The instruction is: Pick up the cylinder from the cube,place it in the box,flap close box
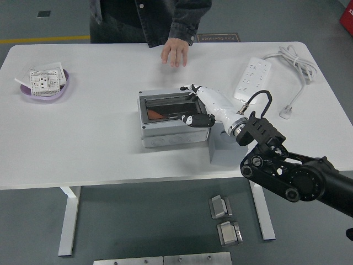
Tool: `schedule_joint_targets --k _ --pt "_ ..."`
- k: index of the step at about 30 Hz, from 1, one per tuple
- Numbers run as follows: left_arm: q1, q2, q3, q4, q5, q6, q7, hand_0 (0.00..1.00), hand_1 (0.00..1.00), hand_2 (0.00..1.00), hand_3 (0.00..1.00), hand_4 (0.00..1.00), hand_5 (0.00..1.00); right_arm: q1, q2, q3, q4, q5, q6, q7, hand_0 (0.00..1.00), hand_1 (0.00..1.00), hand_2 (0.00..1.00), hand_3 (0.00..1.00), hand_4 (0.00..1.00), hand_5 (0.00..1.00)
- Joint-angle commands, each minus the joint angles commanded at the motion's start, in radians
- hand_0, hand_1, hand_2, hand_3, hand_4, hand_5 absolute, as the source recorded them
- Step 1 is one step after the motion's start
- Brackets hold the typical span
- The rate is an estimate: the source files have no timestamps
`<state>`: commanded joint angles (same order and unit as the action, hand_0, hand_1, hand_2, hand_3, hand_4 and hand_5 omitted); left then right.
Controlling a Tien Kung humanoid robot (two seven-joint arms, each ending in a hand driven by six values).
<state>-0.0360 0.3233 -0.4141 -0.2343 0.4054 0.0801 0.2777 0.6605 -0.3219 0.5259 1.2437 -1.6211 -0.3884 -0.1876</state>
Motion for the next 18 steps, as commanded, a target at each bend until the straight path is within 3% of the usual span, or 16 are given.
schedule_joint_targets --k 5,12,15,17,18 --pt "0.008 -0.003 -0.003 0.002 0.0 0.001 0.0 0.725 0.738 0.692 0.808 0.708 0.401 -0.105 -0.018 0.122 0.057 0.008 -0.044 0.047 0.76 0.676 0.693 0.855 0.765 0.354" --pt "0.017 -0.011 -0.02 0.002 0.011 0.001 0.0 0.724 0.738 0.692 0.808 0.708 0.4 -0.294 -0.053 0.327 0.152 0.171 -0.117 0.199 0.756 0.669 0.689 0.849 0.764 0.355" --pt "0.019 -0.013 -0.01 0.005 -0.001 0.001 0.0 0.724 0.738 0.692 0.807 0.708 0.4 -0.368 -0.064 0.408 0.162 0.28 -0.099 0.288 0.75 0.66 0.678 0.808 0.765 0.367" --pt "0.019 -0.012 -0.003 0.007 -0.008 0.001 0.0 0.724 0.738 0.692 0.807 0.708 0.4 -0.415 -0.065 0.462 0.154 0.358 -0.058 0.354 0.75 0.66 0.678 0.808 0.765 0.367" --pt "0.019 -0.012 -0.002 0.007 -0.009 0.001 0.0 0.725 0.738 0.692 0.807 0.708 0.4 -0.436 -0.064 0.488 0.149 0.4 -0.036 0.386 0.722 0.652 0.67 0.753 0.764 0.368"
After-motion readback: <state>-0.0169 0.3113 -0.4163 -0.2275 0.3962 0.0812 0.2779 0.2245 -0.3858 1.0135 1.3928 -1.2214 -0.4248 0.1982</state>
